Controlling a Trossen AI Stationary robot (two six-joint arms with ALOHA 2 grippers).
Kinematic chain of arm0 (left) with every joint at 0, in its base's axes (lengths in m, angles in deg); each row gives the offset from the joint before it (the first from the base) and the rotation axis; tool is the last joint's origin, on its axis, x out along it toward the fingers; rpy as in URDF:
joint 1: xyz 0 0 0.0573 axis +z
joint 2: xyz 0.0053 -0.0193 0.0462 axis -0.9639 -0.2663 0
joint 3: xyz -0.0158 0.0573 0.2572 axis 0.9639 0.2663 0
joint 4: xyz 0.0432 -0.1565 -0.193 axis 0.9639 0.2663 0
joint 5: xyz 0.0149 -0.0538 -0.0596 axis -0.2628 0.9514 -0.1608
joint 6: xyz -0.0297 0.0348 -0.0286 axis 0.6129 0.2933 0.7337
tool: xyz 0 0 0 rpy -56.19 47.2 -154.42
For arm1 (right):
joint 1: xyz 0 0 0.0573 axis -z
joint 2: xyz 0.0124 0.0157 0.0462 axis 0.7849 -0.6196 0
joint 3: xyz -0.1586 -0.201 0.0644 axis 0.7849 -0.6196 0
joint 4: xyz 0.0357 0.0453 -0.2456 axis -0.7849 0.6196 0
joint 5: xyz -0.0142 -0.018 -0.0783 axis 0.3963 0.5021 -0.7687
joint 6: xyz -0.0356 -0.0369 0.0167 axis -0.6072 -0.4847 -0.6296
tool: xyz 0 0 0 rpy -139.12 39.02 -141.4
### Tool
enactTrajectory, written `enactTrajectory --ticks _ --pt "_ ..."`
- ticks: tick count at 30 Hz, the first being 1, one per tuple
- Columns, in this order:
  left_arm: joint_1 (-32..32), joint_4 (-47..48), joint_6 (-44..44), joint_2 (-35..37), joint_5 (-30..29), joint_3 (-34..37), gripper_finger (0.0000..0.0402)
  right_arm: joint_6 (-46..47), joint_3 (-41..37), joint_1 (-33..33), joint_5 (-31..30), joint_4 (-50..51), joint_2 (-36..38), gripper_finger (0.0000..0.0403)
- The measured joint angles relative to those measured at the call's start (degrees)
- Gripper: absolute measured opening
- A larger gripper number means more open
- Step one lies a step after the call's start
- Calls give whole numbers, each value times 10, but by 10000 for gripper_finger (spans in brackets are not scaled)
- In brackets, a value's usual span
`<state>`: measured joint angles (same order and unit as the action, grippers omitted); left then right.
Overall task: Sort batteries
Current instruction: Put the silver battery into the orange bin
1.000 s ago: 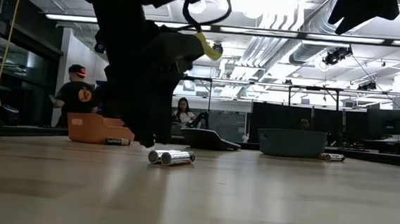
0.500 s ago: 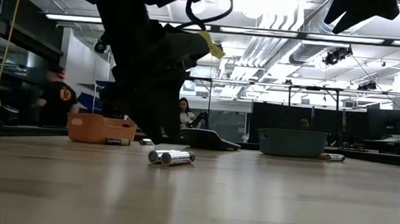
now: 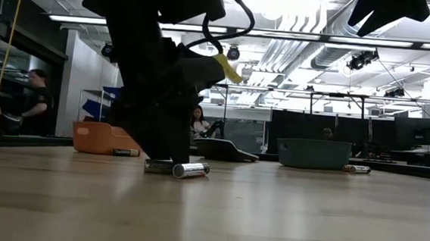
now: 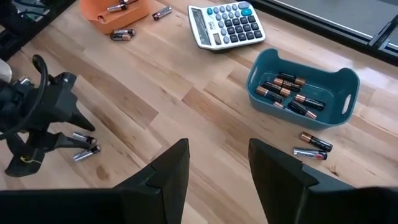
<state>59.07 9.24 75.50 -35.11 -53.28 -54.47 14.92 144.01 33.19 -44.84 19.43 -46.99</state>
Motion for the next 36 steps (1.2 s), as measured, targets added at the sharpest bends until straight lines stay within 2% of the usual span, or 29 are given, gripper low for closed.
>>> enactTrajectory --ticks 6,8,12,15,18,22,26,28,31,36 --pt "1 22 -26 -5 -4 -1 152 0 0 0 -2 0 0 161" --pt "1 35 -53 -6 -2 0 129 0 0 0 -3 1 0 161" --pt "4 53 -112 0 23 0 34 0 0 0 -7 1 0 161" --pt "10 97 -142 36 21 5 29 0 0 0 -7 1 0 161" --pt "27 145 -165 116 -56 3 29 4 0 0 -7 1 0 161" --pt "85 221 -200 242 -179 8 29 5 0 0 -12 -1 0 161" --pt "181 225 -224 357 -213 45 29 19 0 1 -24 -2 0 161" --pt "242 222 -239 392 -205 78 29 20 0 2 -24 -4 0 161" --pt "321 225 -242 410 -133 145 29 30 0 2 -24 -5 0 161" --pt "391 188 -245 407 -46 233 29 39 0 2 -27 -6 0 161"
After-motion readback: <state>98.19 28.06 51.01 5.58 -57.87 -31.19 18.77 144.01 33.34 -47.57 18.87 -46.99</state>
